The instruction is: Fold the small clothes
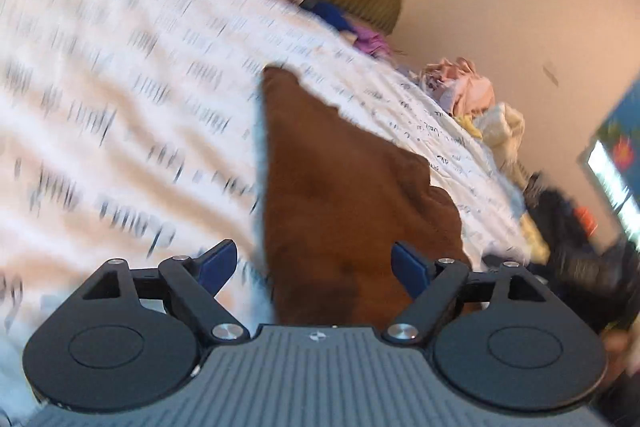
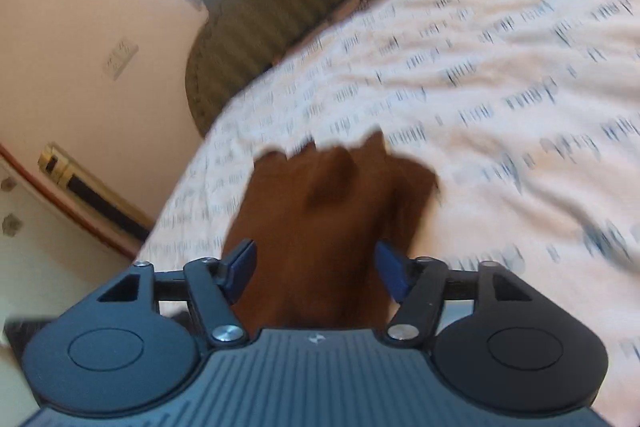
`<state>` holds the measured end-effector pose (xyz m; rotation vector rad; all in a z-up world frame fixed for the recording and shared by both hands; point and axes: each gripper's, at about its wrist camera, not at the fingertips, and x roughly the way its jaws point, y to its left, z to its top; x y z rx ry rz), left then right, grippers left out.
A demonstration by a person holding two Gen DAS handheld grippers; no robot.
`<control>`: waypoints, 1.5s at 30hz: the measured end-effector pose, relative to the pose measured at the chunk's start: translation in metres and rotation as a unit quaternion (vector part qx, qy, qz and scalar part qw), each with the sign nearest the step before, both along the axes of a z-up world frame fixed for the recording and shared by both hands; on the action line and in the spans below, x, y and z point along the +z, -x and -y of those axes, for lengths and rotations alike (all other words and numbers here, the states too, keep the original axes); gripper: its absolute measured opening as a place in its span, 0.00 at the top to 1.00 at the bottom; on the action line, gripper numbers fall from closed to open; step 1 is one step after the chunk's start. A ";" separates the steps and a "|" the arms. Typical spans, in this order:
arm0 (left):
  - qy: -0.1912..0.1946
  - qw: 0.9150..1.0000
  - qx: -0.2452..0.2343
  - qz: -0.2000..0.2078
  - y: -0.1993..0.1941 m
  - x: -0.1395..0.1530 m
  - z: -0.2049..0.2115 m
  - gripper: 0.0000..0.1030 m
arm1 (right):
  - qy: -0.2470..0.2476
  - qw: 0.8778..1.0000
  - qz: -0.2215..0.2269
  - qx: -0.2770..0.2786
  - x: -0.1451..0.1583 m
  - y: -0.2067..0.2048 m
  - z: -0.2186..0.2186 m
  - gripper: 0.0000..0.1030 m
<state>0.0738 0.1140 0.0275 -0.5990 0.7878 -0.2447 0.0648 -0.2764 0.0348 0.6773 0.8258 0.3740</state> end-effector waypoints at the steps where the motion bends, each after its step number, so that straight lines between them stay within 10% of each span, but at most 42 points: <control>1: 0.048 0.999 -0.003 -0.024 -0.003 -0.009 -0.010 0.21 | -0.012 1.000 -0.018 0.009 -0.006 0.007 0.002 0.36; 4: 0.137 0.988 -0.032 -0.060 -0.012 -0.028 -0.014 0.24 | -0.064 0.996 -0.050 0.030 -0.025 0.015 -0.001 0.36; 6: 0.126 0.989 -0.037 -0.064 -0.016 -0.029 -0.005 0.52 | -0.073 0.994 -0.062 0.048 -0.036 0.014 -0.012 0.37; 7: 0.119 0.989 -0.039 -0.080 -0.020 -0.031 -0.001 0.84 | -0.070 0.995 -0.055 0.052 -0.037 0.014 -0.017 0.45; 9: 0.100 0.991 -0.032 -0.086 -0.018 -0.027 0.004 0.85 | -0.053 0.995 -0.066 0.056 -0.036 0.011 -0.021 0.83; 11: 0.072 0.994 -0.043 -0.065 -0.006 -0.010 0.009 0.87 | -0.048 0.994 -0.058 0.073 -0.028 0.017 -0.023 0.84; 16: 0.009 0.995 -0.078 -0.068 0.014 -0.014 0.013 0.85 | -0.023 0.994 -0.050 0.097 -0.016 0.044 -0.021 0.83; 22: -0.061 0.998 -0.030 -0.007 0.045 0.004 0.013 0.57 | -0.047 0.997 -0.045 0.041 -0.032 0.060 -0.014 0.71; 27: -0.250 0.964 -0.048 0.080 0.090 0.032 0.066 0.29 | 0.099 0.994 0.051 -0.020 0.011 0.110 -0.038 0.39; 38: -0.301 0.951 -0.029 0.067 0.076 0.020 0.093 0.32 | 0.212 0.965 0.154 0.022 0.058 0.091 -0.098 0.36; 45: -0.312 0.948 -0.027 0.046 0.063 0.005 0.098 0.32 | 0.233 0.964 0.118 0.055 0.054 0.016 -0.122 0.36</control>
